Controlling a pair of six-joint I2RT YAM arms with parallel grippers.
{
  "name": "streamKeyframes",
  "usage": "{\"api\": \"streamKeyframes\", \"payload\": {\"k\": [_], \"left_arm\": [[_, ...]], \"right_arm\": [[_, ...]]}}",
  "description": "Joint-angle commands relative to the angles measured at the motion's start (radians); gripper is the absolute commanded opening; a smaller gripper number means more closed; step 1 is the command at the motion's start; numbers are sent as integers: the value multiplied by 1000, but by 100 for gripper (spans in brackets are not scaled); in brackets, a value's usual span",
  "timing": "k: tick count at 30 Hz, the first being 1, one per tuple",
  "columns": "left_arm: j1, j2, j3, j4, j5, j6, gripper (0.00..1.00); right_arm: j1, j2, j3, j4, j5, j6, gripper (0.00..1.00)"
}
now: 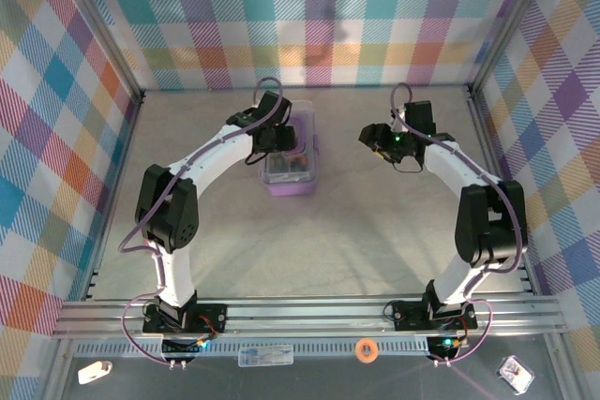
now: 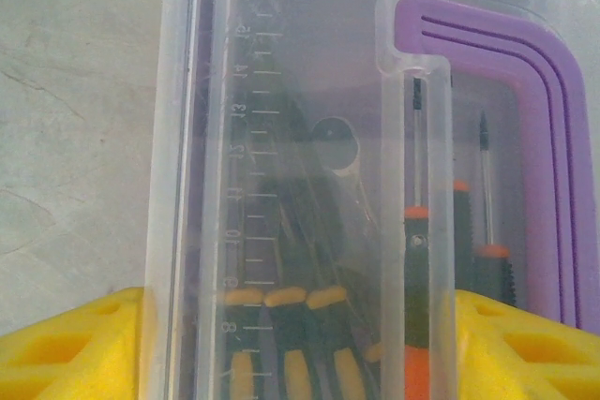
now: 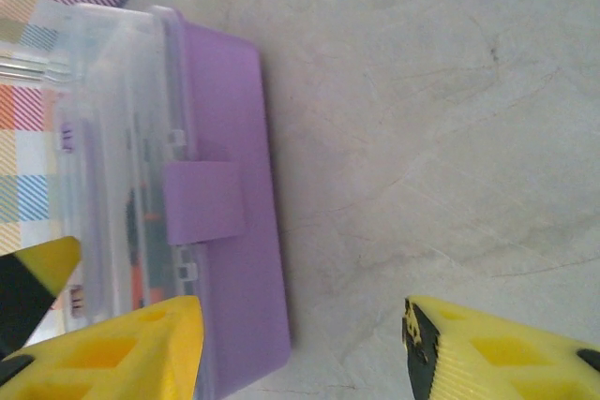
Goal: Pack the tool kit
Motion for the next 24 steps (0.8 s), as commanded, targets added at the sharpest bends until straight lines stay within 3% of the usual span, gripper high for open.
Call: {"api": "streamKeyframes", "payload": {"k": [1,6,12,19,24], "left_arm": [[-50,139,-75,-187,293,-8,19],[-50,128,-49,-203,270,77,23],[-50,82,-13,-221,268,107,51],[-49,39,21,-220,290,65,75],[-49,22,62,-219,298,31,100]], "right_arm": [[-6,-49,-7,-43,-6,-38,60],[-9,-98,-13,-85,10,-63,61],[-14,-141,-15,-111,18,-78,62],[-15,-162,-16,-120,15,-85,63],[-14,-183,-28,-116,11,-85,64]]}}
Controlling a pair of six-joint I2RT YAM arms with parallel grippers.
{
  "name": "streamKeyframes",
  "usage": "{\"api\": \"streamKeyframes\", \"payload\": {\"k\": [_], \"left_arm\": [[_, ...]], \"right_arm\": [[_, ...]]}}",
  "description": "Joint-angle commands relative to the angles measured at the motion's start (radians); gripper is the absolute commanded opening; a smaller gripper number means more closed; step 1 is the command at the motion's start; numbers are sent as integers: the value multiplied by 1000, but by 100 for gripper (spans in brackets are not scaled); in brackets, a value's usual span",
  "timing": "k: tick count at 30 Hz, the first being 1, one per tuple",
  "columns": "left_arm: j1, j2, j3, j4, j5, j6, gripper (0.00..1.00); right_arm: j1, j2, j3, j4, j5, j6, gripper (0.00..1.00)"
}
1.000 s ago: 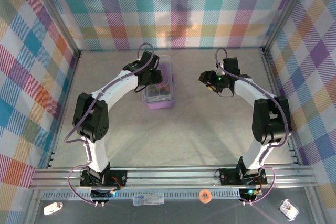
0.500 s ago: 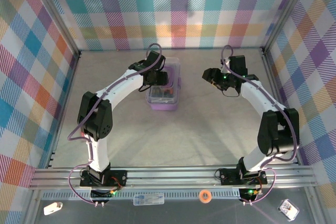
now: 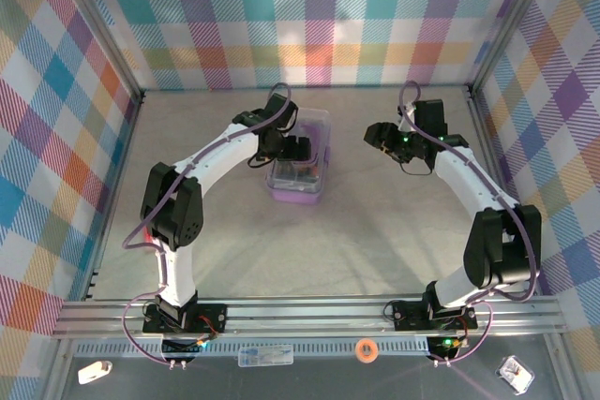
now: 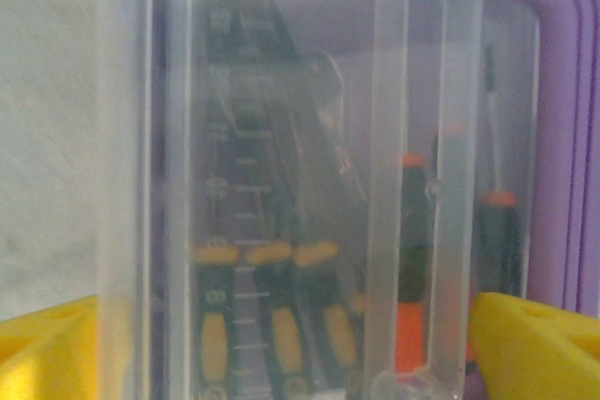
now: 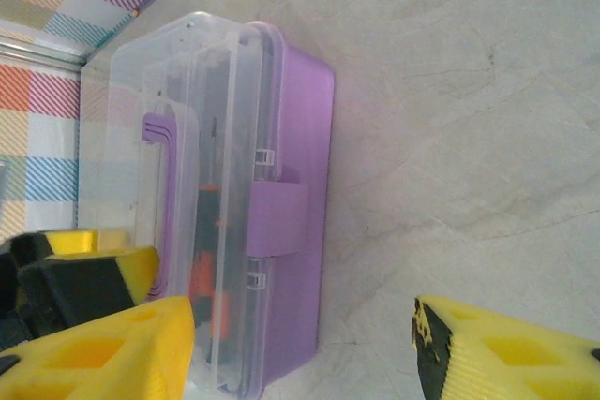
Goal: Pack the tool kit
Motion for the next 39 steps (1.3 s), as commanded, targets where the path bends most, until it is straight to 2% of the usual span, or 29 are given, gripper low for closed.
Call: {"api": "streamKeyframes", "payload": {"k": [1,11,19,23,25,27,29,32,34,37,39], "left_arm": [[-27,-5,19,-109,102,-35,100],[-10,-97,56,-139,-4,9,100],[4,-327,11,-95,-135,74,100],[3,-510,-144,40,-196,82,100],[3,-637,-279,145,-231,72,100],[0,-748,-410,229,-283,67,100],[-4,-840,-515,265,-403,48,100],[-6,-942,-638,269,-585,31,100],[-6,-993,-718,312,-582,90,100],[-3,-1009,-841,478,-566,186,100],[1,-976,-904,559,-584,280,100]], "right_arm": [[-6,-41,-14,-12,-4,-22,64],[-6,-66,7,-46,-7,-35,65],[-6,-112,57,-106,2,-67,70],[-4,-151,72,-122,-17,-94,75],[-2,-188,69,-120,-23,-105,100],[5,-235,61,-117,-15,-115,99],[27,-295,39,-105,15,-138,99],[61,-391,-37,-61,135,-101,99],[78,-436,-156,71,232,-170,99],[78,-429,-220,96,401,-272,99],[78,-411,-227,103,395,-377,99]]}}
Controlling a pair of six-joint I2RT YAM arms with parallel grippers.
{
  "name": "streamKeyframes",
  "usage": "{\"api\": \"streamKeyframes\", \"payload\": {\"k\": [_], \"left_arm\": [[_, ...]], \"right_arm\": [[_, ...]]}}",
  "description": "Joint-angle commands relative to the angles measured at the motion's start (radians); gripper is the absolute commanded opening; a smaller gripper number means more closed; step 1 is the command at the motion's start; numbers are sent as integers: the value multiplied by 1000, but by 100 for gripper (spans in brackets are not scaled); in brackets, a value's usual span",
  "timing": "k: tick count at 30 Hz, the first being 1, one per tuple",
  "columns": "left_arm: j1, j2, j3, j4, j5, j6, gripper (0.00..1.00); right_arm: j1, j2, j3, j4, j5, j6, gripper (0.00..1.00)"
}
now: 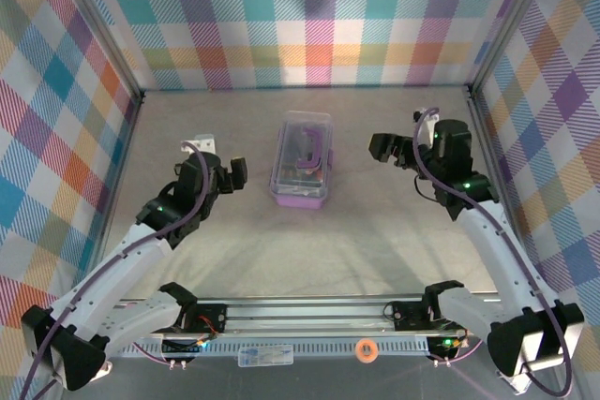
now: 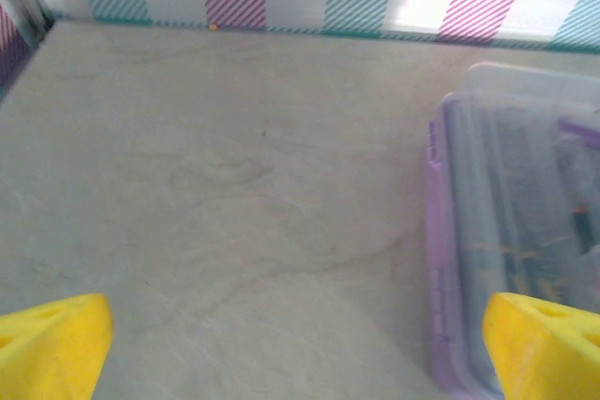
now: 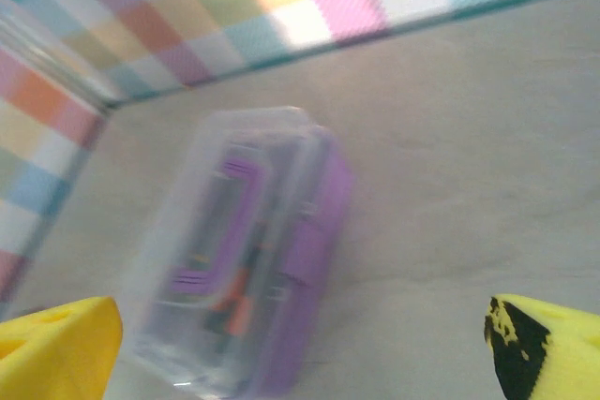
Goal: Pack the tool kit
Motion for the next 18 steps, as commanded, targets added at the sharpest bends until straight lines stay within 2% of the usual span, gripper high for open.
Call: {"api": "streamKeyframes", "payload": {"k": [1,6,9,11,15,18], "left_arm": [[11,42,-83,199,-65,162,100],[80,46,-255,423,22,201,100],[101,38,-369,581,-31,304,100],[136,63,-434,673,-61,302,100],[221,213,-588,1047,-11,283,100],[252,333,-582,1212,65,315,100]], "right_arm": [[-3,42,-43,86,135,-186,99],[-5,-50,-276,422,122,-369,99],[-4,-73,-339,441,195,-459,99],[-5,-64,-366,434,234,-471,99],[-6,-34,-460,542,241,-505,99],[-9,-20,-552,695,284,-502,99]]}}
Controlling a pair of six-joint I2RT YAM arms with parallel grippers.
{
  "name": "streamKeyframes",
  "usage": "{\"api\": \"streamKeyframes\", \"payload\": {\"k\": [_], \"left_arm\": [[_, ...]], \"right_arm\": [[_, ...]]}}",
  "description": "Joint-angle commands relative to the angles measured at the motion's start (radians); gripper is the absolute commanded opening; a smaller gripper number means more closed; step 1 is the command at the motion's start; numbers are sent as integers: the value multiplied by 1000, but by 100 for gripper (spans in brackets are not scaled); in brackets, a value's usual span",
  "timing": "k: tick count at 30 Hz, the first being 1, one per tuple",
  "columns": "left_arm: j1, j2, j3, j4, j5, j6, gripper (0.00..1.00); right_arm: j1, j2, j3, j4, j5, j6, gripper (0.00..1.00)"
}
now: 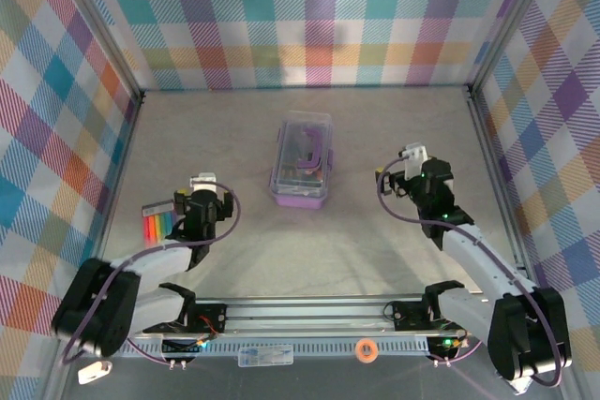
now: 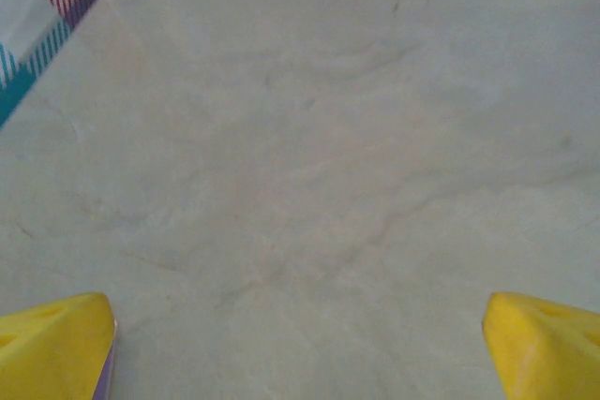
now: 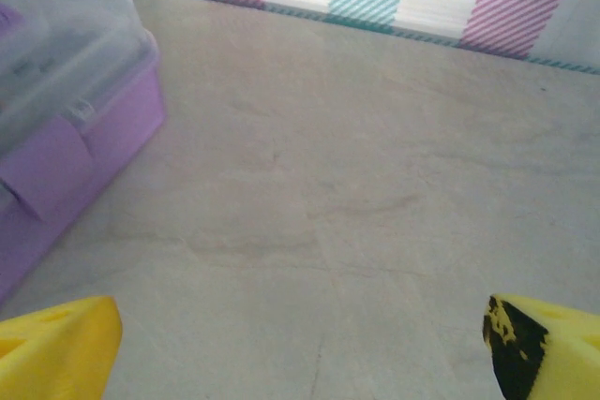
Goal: Pack the tool kit
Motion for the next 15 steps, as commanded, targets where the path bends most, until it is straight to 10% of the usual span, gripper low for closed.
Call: {"api": "streamKeyframes", "payload": {"k": [1,7,15], "left_arm": [[40,99,11,363,75,43,100],[146,399,40,645,157,11,100],[232,348,160,320,262,-81,100]], "right_arm": [[-12,26,-82,216,49,-41,99],[-42,134,-179,463,19,-2,99],[-99,461,-149,772,53,81,99]]}}
